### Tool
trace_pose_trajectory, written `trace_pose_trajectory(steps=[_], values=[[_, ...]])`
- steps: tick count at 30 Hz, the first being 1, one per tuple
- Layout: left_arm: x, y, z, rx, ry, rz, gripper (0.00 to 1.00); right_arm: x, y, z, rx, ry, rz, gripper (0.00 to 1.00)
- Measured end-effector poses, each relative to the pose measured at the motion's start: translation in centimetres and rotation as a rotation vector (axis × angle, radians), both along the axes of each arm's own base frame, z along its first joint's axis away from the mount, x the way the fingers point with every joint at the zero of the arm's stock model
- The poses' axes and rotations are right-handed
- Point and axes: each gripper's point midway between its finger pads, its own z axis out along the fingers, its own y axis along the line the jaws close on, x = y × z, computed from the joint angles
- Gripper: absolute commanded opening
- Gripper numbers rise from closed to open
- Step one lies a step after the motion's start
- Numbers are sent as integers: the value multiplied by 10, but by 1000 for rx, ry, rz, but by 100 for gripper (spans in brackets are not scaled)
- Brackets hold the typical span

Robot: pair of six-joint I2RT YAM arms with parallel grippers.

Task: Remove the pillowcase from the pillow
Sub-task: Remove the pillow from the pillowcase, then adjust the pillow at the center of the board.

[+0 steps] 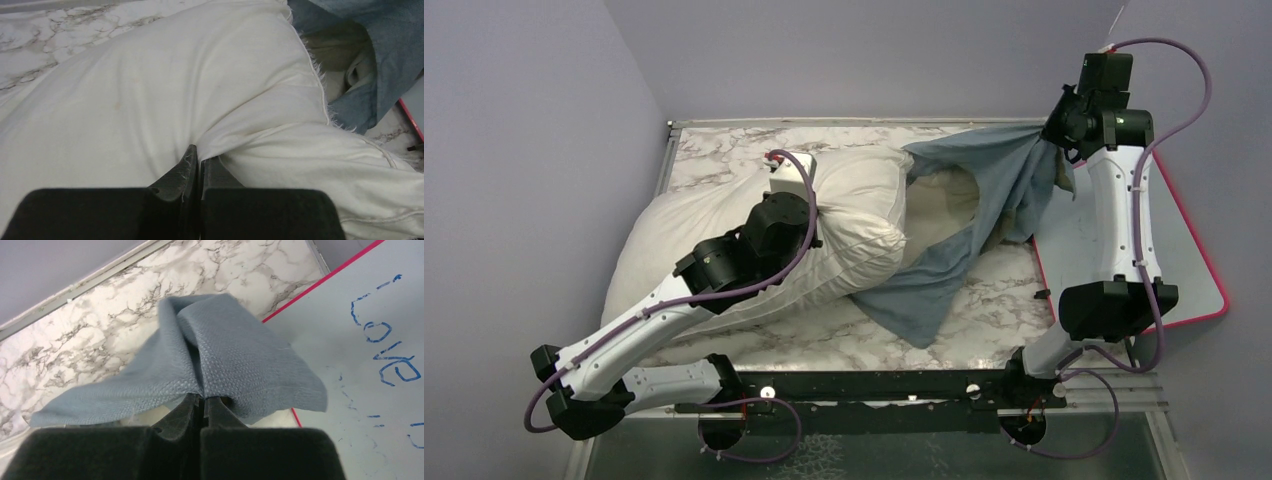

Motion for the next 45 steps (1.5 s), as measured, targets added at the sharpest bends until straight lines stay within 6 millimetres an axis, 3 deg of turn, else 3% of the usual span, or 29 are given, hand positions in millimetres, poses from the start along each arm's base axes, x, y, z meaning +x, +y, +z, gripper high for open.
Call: trace_pose_trajectory(steps=[5, 9, 15, 16, 18, 20, 23, 27, 29, 30, 32, 34, 37, 39, 42, 45], values=[[3, 2, -5, 20, 10, 9, 0, 4, 21, -14, 70, 17, 86, 1], [7, -11, -13, 30, 32, -22, 0, 0, 54, -59, 112, 110, 185, 5], [9, -28, -24, 35, 61, -66, 0, -35, 135, -160, 162, 361, 426, 30], [9, -29, -25, 34, 63, -70, 0, -42, 147, -176, 169, 407, 458, 39], [9, -32, -25, 32, 67, -81, 0, -51, 159, -201, 175, 481, 480, 57], [8, -33, -23, 26, 67, -89, 0, -59, 155, -213, 166, 512, 463, 65], [8, -35, -22, 20, 67, -96, 0, -61, 146, -195, 144, 451, 440, 68], [6, -38, -22, 13, 75, -117, 0, -61, 143, -130, 141, 236, 443, 67], [5, -43, -24, 10, 87, -140, 0, -66, 142, -109, 150, 143, 440, 67], [5, -45, -25, 10, 92, -148, 0, -70, 142, -108, 156, 119, 435, 66], [6, -53, -28, 12, 107, -170, 0, -80, 140, -131, 171, 147, 417, 54], [8, -65, -32, 12, 125, -205, 0, -91, 139, -172, 186, 248, 400, 49], [10, -85, -35, 5, 151, -265, 0, -109, 141, -240, 217, 457, 380, 50], [12, -100, -36, -5, 161, -308, 0, -129, 139, -262, 233, 546, 361, 53], [14, -123, -32, -24, 164, -379, 0, -128, 137, -240, 233, 484, 346, 60], [15, -142, -27, -48, 155, -439, 0, -106, 129, -177, 191, 278, 316, 63]])
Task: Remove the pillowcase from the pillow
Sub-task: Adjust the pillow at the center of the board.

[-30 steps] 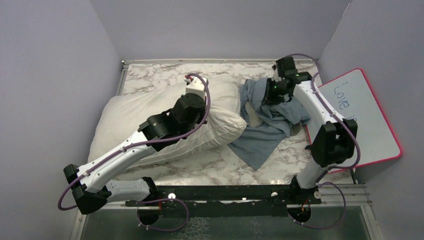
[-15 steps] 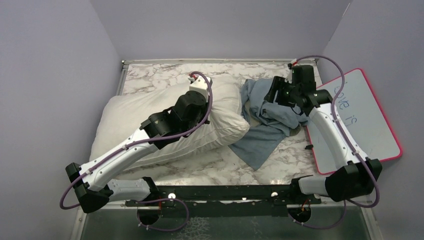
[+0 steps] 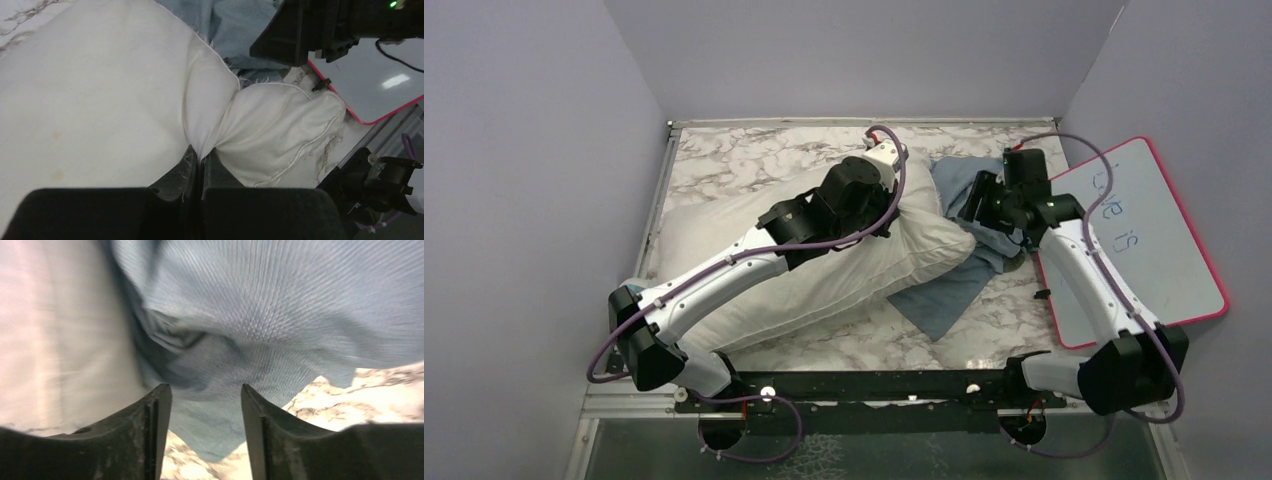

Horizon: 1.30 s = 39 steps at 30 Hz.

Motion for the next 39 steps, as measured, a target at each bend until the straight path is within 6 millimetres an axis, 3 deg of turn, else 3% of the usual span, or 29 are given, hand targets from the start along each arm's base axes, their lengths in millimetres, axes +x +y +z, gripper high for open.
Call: trace_pose_trajectory(steps=[3, 4, 6, 7, 10, 13, 16, 17, 18, 21, 23, 25, 27, 29, 32, 33, 35, 39], values=[[0, -16, 0, -21, -3, -44, 0, 15, -11, 64, -16, -192, -65, 67], [0, -19, -2, -22, -1, -54, 5, 17, -14, 78, -18, -233, -82, 67], [1, -23, -5, -22, 2, -60, 46, 17, -18, 94, -20, -277, -100, 68], [2, -24, -6, -17, -1, -60, 62, 17, -18, 97, -18, -281, -104, 70], [6, -25, 3, -55, -26, -44, 83, 16, -16, 91, -15, -253, -95, 73], [1, -11, 19, -98, -69, -23, 93, 11, -9, 81, 7, -202, -55, 78], [-8, 17, 43, -131, -117, 22, 97, 5, 4, 74, 47, -166, 11, 82], [-10, 28, 54, -145, -138, 43, 98, 2, 9, 71, 65, -156, 38, 95], [-9, 41, 65, -153, -163, 74, 99, -1, 15, 68, 87, -141, 70, 99], [3, 86, 86, -124, -217, 209, 99, -15, 35, 50, 167, -68, 177, 100], [17, 115, 88, -89, -231, 306, 99, -27, 47, 31, 226, -1, 238, 100], [34, 153, 75, -29, -217, 428, 99, -39, 57, 9, 279, 76, 277, 99], [49, 194, 45, 39, -171, 543, 99, -47, 63, -9, 323, 135, 300, 88], [56, 237, -3, 110, -77, 650, 99, -51, 71, -20, 367, 182, 325, 69], [50, 281, -73, 185, 97, 754, 99, -47, 79, -25, 414, 201, 347, 43], [45, 289, -93, 195, 150, 770, 98, -44, 80, -32, 419, 220, 337, 31], [43, 290, -110, 168, 194, 760, 86, -39, 82, -33, 423, 223, 331, 5], [49, 269, -112, 56, 191, 668, 66, -25, 88, -22, 445, 208, 341, 0]])
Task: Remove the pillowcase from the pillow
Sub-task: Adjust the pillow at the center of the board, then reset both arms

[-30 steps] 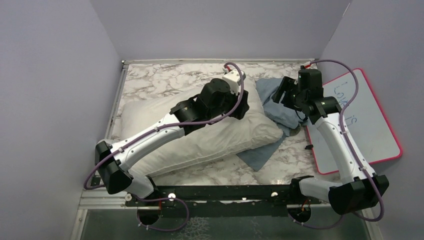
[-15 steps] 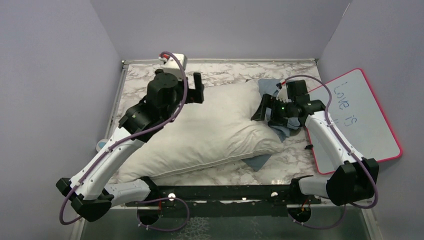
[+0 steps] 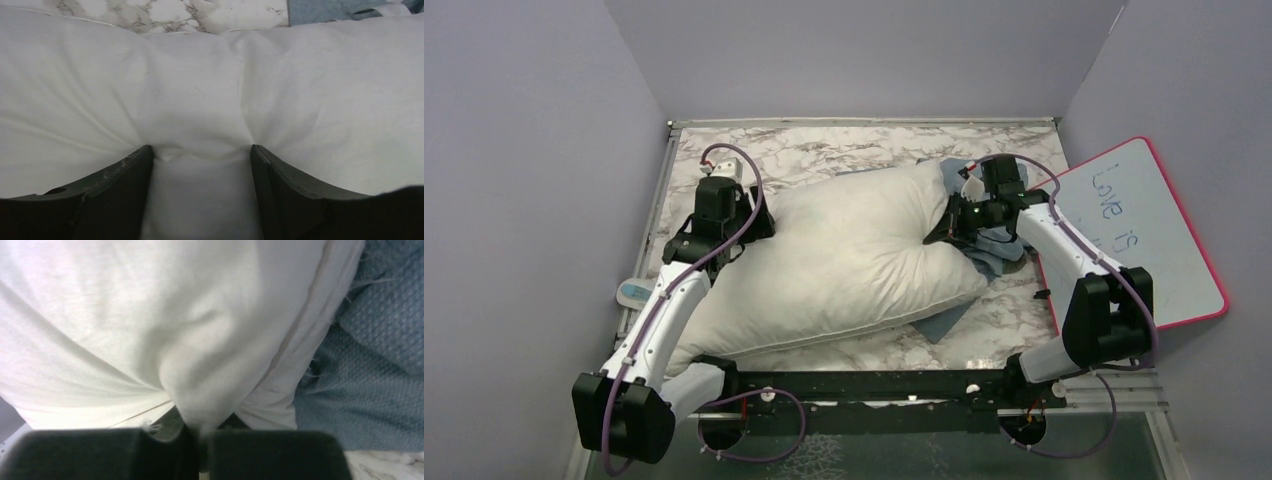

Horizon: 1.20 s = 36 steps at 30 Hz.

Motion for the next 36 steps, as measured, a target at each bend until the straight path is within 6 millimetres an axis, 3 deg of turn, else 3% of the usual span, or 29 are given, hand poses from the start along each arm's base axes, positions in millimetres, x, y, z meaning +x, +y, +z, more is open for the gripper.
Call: trace_pose_trajectory(steps=[3, 7, 11, 13, 16, 18, 21, 24, 30, 33, 36], values=[[4, -13, -8, -66, -20, -43, 64, 8, 1, 16, 6, -42, -1, 0], [13, -23, -8, -139, -65, -67, 64, 25, -10, 57, -59, -184, -55, 0], [26, -38, -1, -189, -97, -117, 64, 18, -22, 92, -96, -305, -104, 2], [32, -45, 1, -201, -95, -138, 68, 11, -29, 96, -109, -336, -128, 23], [40, -53, 4, -220, -89, -170, 84, -1, -44, 74, -182, -294, -169, 65], [40, -57, 6, -229, -89, -185, 90, -3, -55, 58, -250, -246, -200, 78], [36, -60, 16, -237, -103, -204, 99, -1, -72, 51, -348, -221, -242, 88], [30, -57, 38, -228, -130, -199, 99, 14, -81, 83, -384, -317, -280, 99], [19, -23, 118, -168, -299, -47, 99, 36, -77, 193, -303, -645, -304, 100], [6, -2, 144, -123, -367, 25, 99, 32, -70, 219, -253, -735, -274, 100], [-10, 12, 151, -60, -386, 53, 99, 26, -62, 222, -215, -773, -233, 100]])
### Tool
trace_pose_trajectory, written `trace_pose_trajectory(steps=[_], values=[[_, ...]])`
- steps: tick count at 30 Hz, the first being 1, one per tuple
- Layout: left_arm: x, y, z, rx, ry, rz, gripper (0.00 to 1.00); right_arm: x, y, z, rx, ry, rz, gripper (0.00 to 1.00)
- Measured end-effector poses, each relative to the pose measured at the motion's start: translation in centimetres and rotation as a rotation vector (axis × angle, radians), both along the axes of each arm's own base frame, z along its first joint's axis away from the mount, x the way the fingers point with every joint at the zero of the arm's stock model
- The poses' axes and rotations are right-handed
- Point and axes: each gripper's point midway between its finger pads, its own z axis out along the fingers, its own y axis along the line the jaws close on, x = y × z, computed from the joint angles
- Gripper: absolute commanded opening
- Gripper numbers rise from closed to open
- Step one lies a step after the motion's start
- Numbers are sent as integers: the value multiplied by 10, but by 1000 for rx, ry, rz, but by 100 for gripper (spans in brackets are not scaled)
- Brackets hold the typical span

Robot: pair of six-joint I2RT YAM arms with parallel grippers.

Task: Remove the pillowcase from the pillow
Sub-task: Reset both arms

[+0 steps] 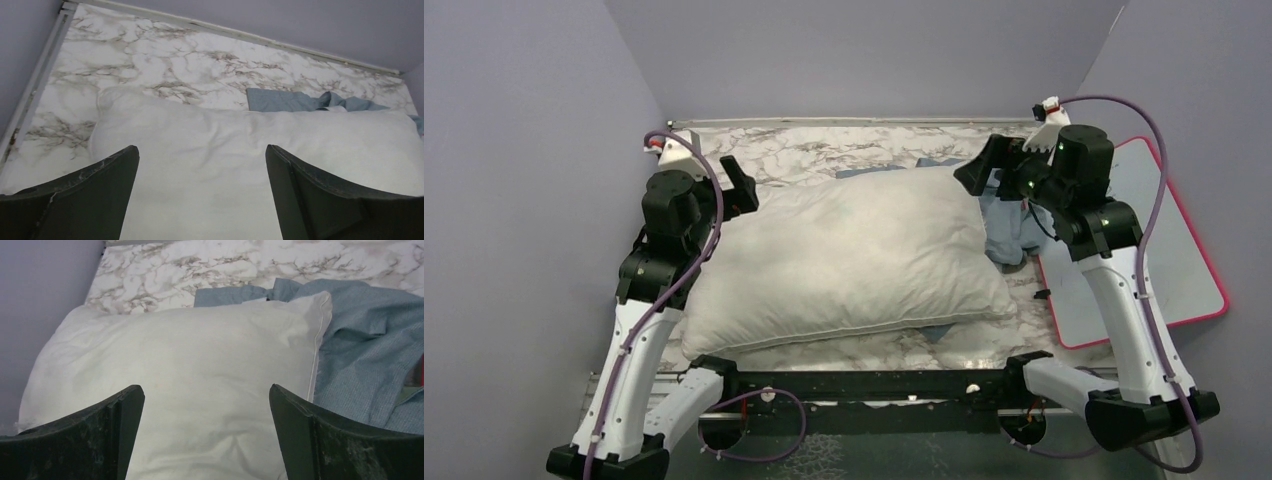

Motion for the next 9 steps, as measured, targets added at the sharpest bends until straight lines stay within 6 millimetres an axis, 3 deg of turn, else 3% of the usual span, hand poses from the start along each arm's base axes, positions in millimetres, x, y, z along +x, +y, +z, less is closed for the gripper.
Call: trace_pose_trajectory(steps=[9], values=[[-28, 38, -14, 141, 67, 131, 99, -9, 6, -46, 3, 95, 43, 100]])
